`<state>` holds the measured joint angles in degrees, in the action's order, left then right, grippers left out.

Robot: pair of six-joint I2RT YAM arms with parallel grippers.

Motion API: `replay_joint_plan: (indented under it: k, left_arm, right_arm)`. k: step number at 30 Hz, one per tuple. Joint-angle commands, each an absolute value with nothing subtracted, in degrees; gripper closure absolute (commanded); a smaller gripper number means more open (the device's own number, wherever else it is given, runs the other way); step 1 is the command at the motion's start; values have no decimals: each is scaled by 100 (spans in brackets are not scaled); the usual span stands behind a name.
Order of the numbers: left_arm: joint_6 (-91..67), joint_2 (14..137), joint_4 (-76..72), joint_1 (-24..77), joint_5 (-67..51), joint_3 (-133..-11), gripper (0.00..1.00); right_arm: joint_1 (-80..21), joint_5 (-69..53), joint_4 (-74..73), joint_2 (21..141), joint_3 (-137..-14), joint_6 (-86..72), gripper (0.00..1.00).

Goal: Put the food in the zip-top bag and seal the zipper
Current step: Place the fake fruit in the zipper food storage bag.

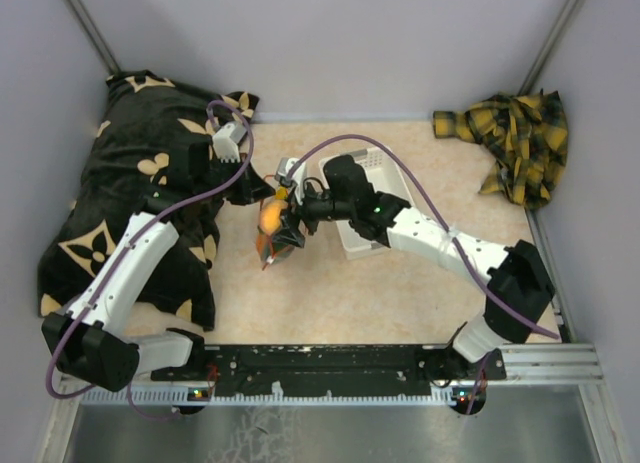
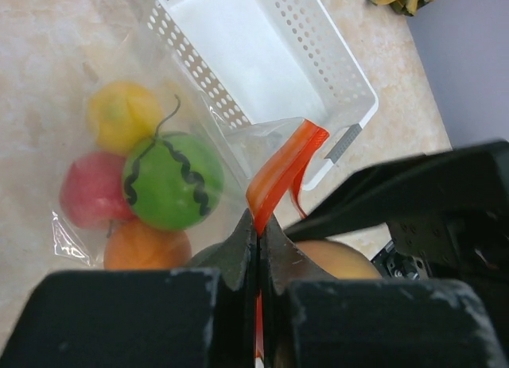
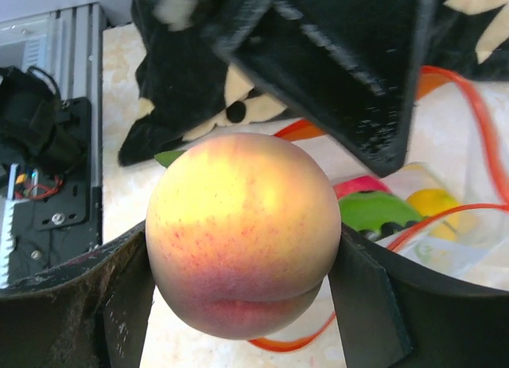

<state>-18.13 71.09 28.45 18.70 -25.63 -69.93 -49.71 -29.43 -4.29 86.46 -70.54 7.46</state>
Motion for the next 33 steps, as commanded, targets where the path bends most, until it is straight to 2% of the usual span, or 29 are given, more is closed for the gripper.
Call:
replay_joint_plan:
  k: [1, 5, 10, 17, 25, 33]
  left_arm:
    - [-1748, 7005, 2558, 1859, -2866, -6969, 100]
    - [-1719, 6994, 2542, 1893, -2936, -6956, 100]
    - [-1707, 6992, 2524, 1916, -3009, -6959, 100]
    - [-1713, 7005, 2488, 1932, -3124, -6943, 100]
    - [-1749, 7040, 2470, 1942, -3088, -6919, 100]
    - [-1839, 7126, 2569, 1942, -2816, -6949, 100]
  right_arm:
    - [-4763, -3140, -303, 8924, -7425, 783, 33]
    - [-4548, -2686, -92, 8942, -7264, 608, 33]
    - [-4491, -1539, -147, 8980, -7256, 474, 32]
    - [-4496, -1256, -241, 9265, -7461, 218, 31]
    - [-4731, -1183, -549, 9369, -7758, 134, 12]
    - [-4748, -1397, -646, 8904, -7830, -3, 6]
